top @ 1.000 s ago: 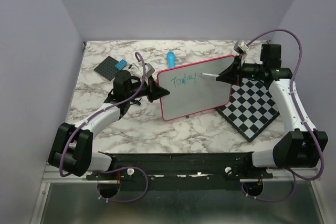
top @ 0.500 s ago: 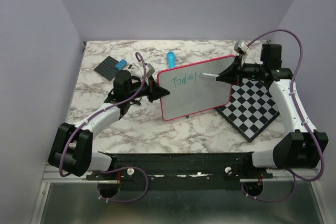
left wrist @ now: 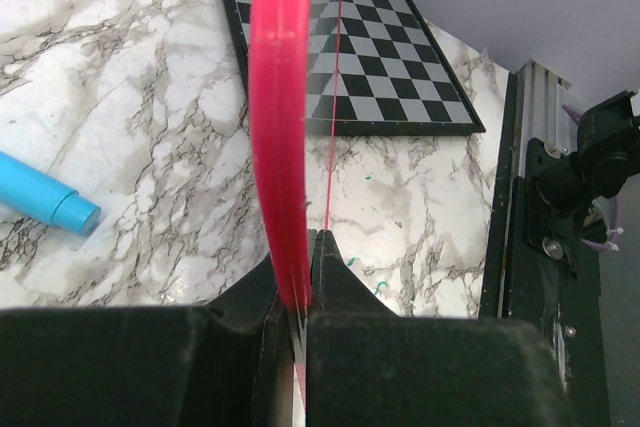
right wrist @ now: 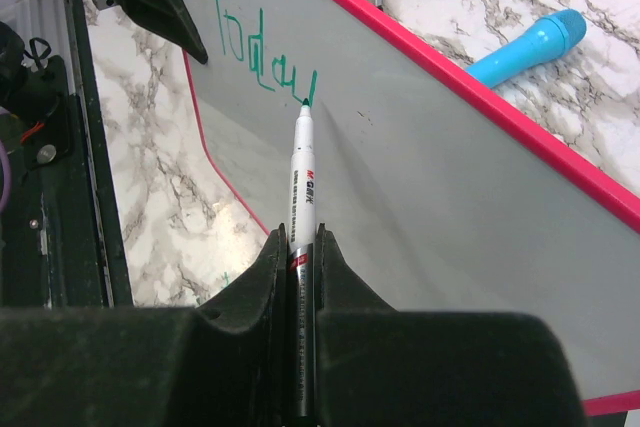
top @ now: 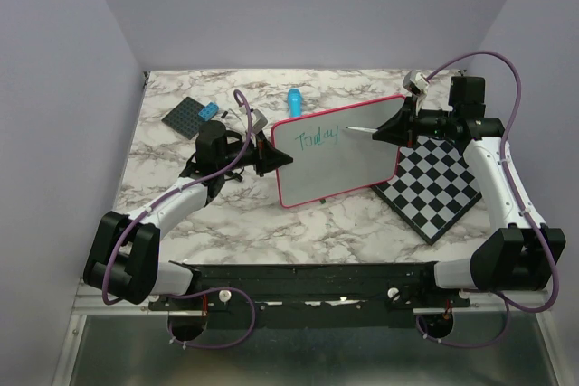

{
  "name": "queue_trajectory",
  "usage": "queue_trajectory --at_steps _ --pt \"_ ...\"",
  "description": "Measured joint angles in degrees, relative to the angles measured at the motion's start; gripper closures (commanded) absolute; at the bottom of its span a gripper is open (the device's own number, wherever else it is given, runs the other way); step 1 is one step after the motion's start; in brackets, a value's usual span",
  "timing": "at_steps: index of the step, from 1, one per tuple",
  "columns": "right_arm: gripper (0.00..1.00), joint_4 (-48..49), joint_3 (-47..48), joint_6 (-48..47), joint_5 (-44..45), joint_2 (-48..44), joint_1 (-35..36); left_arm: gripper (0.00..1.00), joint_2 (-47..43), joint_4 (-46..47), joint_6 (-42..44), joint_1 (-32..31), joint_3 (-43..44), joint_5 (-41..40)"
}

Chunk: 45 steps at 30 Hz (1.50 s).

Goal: Write a sentence on the whiteboard

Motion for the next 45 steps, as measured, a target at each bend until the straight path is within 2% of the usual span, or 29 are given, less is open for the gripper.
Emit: queue_trajectory --at_steps 29,45 --pt "0.99 6.97 0.17 7.13 0.07 3.02 0.0 1.0 0.0 -0.5 -0.04 -0.11 0.11 -0.26" --pt "1.0 6.08 0.17 6.19 0.07 3.28 0.0 1.0 0.0 -0.72 -0.11 -0.11 0.11 -0.39"
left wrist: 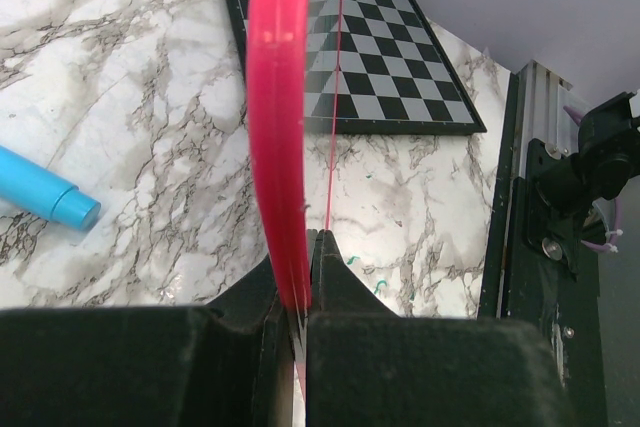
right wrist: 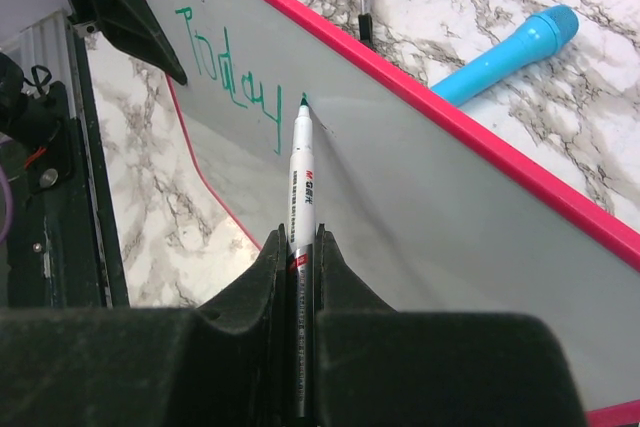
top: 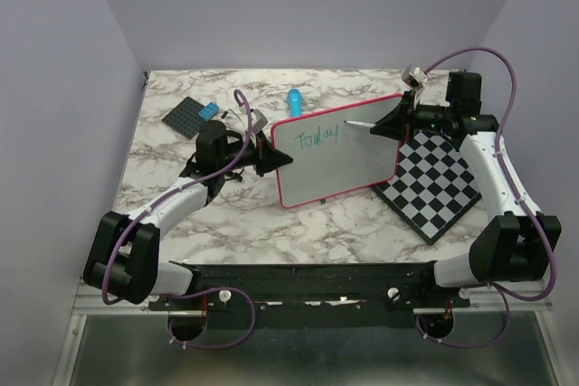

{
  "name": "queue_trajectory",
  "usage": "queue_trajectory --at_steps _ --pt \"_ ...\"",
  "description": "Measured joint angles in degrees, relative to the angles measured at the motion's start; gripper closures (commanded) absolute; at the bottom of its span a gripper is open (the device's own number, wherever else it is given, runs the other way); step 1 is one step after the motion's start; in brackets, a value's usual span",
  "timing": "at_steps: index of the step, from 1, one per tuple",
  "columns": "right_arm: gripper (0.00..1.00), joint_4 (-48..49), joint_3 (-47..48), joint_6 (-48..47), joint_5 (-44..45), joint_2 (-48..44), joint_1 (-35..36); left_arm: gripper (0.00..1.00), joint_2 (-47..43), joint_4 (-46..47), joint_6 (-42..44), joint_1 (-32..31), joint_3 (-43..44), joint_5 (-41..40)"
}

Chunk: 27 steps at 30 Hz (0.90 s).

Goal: Write a sentence on the whiteboard

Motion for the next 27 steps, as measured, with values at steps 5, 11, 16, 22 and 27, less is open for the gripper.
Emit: queue_trajectory --at_steps 5,11,16,22,27 --pt "0.99 -0.55 0.0 -0.52 0.0 -0.02 0.0 1.0 0.0 -0.02 0.04 0.0 0.0 0.0" --pt "1.0 -2.08 0.0 -1.25 0.0 -0.79 0.0 1.0 0.0 -0.02 0.15 0.0 0.04 0.0" --pt "0.99 -2.75 0.0 -1.27 -0.02 -3.82 0.0 1.0 0.0 -0.02 0.31 0.0 0.04 0.0" --pt "0.99 -2.71 -0.66 -1.7 -0.5 -5.44 -0.46 1.0 0.0 -0.02 0.55 0.0 0.04 0.0" --pt "0.99 -3.04 -2.08 -2.43 -1.03 -5.42 -2.21 1.0 0.0 -0.04 0.57 0.0 0.09 0.0"
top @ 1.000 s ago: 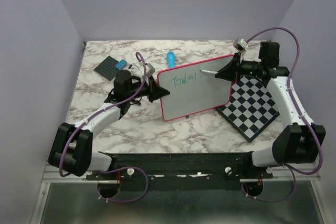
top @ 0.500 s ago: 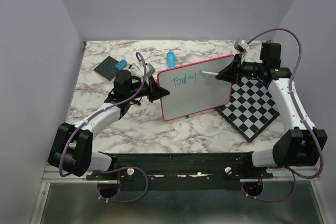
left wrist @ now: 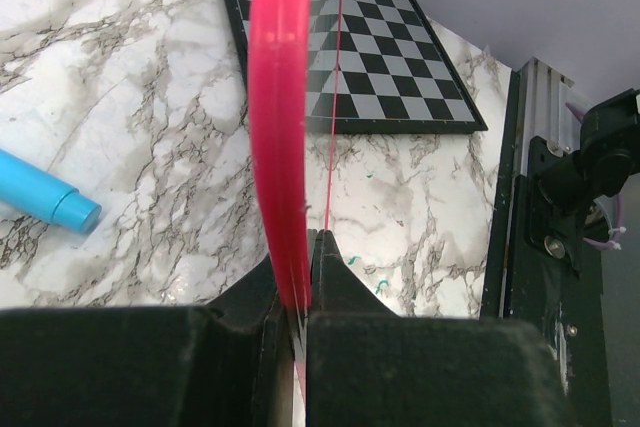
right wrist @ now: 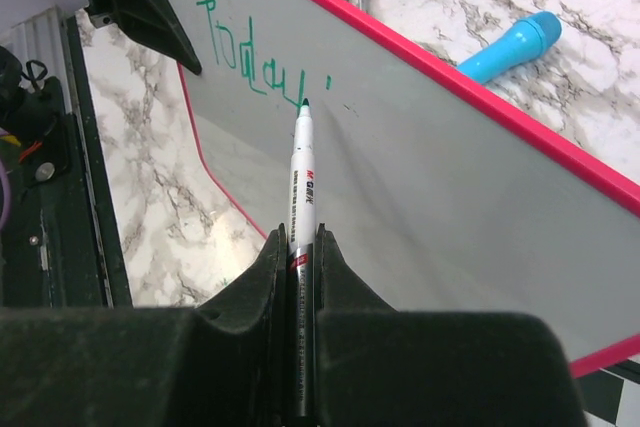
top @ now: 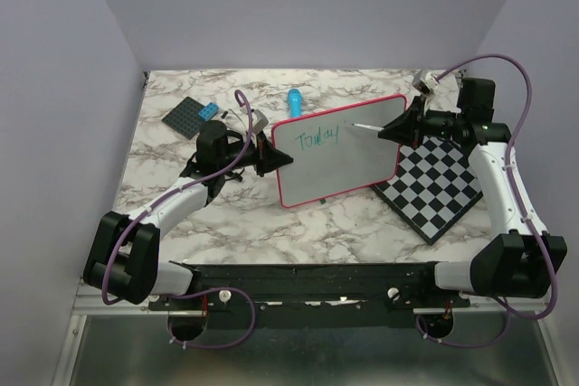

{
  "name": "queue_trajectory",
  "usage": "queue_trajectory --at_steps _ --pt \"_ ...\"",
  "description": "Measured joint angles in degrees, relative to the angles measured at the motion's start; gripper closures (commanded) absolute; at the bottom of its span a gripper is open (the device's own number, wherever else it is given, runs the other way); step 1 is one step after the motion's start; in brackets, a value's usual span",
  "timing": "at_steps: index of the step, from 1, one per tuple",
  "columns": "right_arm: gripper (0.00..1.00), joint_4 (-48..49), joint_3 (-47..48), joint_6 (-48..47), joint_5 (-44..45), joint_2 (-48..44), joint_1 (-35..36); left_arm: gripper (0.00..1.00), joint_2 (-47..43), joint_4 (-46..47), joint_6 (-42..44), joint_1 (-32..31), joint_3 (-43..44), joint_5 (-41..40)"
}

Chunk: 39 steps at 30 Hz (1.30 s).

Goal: Write a sentence on the whiteboard

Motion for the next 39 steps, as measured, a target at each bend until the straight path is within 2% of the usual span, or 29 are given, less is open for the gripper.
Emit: queue_trajectory --at_steps 17,39 --pt "0.99 0.26 -2.12 -2.16 -0.76 1.99 -1.9 1.0 0.0 -0.11 0.35 -0.02 0.0 0.0" --pt "0.99 5.18 -1.86 2.38 -1.44 4.15 -1.64 1.0 0.0 -0.24 0.35 -0.13 0.0 -0.02"
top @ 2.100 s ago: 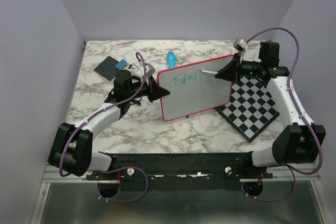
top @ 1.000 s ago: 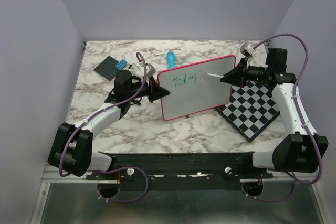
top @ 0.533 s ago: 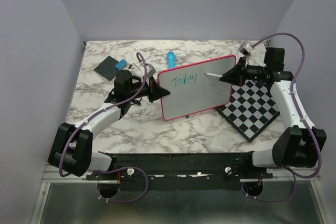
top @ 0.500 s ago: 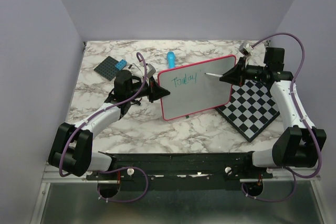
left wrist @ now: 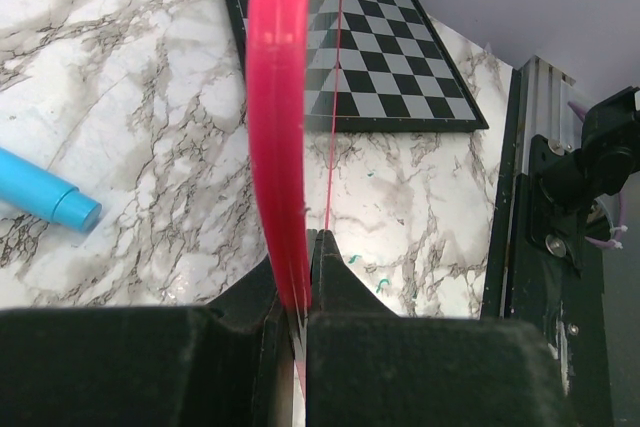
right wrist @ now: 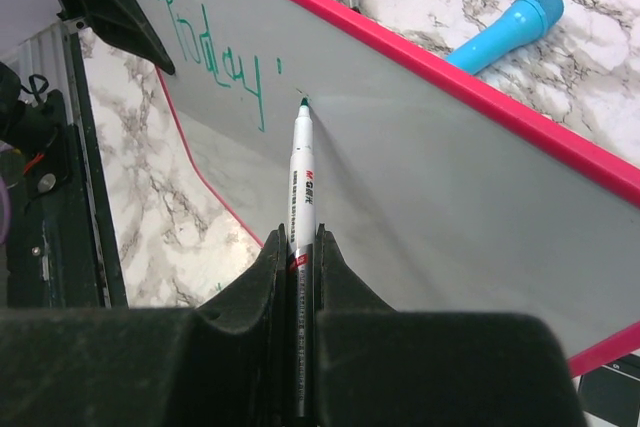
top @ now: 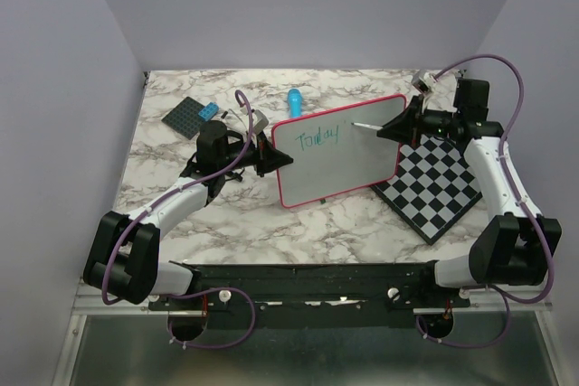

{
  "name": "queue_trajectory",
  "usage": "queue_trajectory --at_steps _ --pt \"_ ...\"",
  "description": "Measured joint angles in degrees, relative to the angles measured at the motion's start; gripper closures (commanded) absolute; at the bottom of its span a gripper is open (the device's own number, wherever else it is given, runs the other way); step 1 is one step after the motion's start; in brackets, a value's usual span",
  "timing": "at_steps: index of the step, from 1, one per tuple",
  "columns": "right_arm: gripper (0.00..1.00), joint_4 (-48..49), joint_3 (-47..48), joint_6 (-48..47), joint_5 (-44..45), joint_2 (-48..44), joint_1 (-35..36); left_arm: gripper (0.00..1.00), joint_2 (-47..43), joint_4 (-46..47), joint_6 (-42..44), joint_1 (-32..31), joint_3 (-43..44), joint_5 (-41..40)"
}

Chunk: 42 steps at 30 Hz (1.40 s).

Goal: Write a sentence on the whiteboard

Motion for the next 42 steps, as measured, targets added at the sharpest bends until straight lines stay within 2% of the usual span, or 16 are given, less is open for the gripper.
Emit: queue_trajectory --at_steps 15,42 --pt "1.0 -0.07 0.31 0.42 -0.09 1.01 2.56 1.0 0.0 -0.26 0.0 -0.13 0.0 -0.07" --pt "1.0 -6.12 0.37 -5.9 1.51 1.01 0.7 1.0 0.0 -0.35 0.07 -0.22 0.0 -0.13"
